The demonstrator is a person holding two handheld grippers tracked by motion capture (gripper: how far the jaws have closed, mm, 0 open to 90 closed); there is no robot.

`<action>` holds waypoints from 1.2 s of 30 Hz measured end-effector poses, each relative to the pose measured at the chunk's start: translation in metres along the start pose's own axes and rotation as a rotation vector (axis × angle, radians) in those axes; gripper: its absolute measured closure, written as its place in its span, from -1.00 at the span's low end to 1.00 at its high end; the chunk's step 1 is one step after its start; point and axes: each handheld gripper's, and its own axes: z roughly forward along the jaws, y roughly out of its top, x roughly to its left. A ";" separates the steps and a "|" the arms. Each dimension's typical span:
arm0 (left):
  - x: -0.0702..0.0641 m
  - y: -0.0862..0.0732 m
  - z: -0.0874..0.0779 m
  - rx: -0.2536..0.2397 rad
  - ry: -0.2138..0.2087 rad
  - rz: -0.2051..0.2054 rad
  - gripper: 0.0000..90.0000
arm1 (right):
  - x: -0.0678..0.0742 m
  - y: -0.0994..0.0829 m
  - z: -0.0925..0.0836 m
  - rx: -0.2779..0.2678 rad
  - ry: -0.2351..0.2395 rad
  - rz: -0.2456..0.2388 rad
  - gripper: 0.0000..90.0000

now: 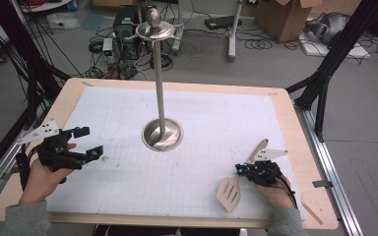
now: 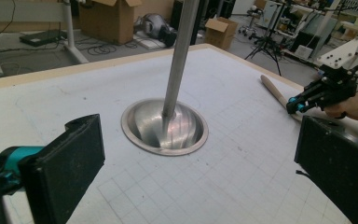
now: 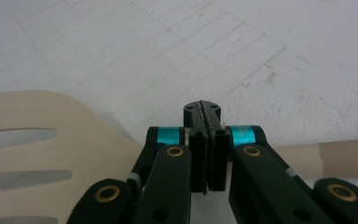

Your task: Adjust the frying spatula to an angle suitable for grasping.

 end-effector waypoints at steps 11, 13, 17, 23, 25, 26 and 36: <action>-0.001 0.002 -0.002 -0.011 0.003 0.002 -0.96 | 0.007 -0.011 -0.012 -0.002 0.004 -0.004 1.00; 0.000 0.002 -0.003 -0.012 0.003 0.003 -0.96 | 0.006 -0.011 -0.012 -0.004 0.006 -0.003 1.00; 0.000 0.001 -0.001 -0.002 0.003 0.001 -0.96 | 0.006 -0.008 -0.009 0.016 0.008 -0.008 1.00; -0.001 0.001 0.002 0.004 -0.001 0.009 -0.96 | -0.013 -0.007 -0.027 -0.092 -0.071 0.049 1.00; -0.001 0.001 0.003 0.006 0.001 0.010 -0.96 | -0.020 -0.012 -0.035 -0.115 -0.107 0.068 1.00; -0.001 0.000 0.003 0.005 0.003 0.007 -0.96 | -0.020 -0.012 -0.035 -0.115 -0.107 0.068 1.00; -0.002 -0.001 0.006 0.015 0.001 0.014 -0.96 | -0.049 -0.038 -0.050 -0.111 -0.235 0.174 1.00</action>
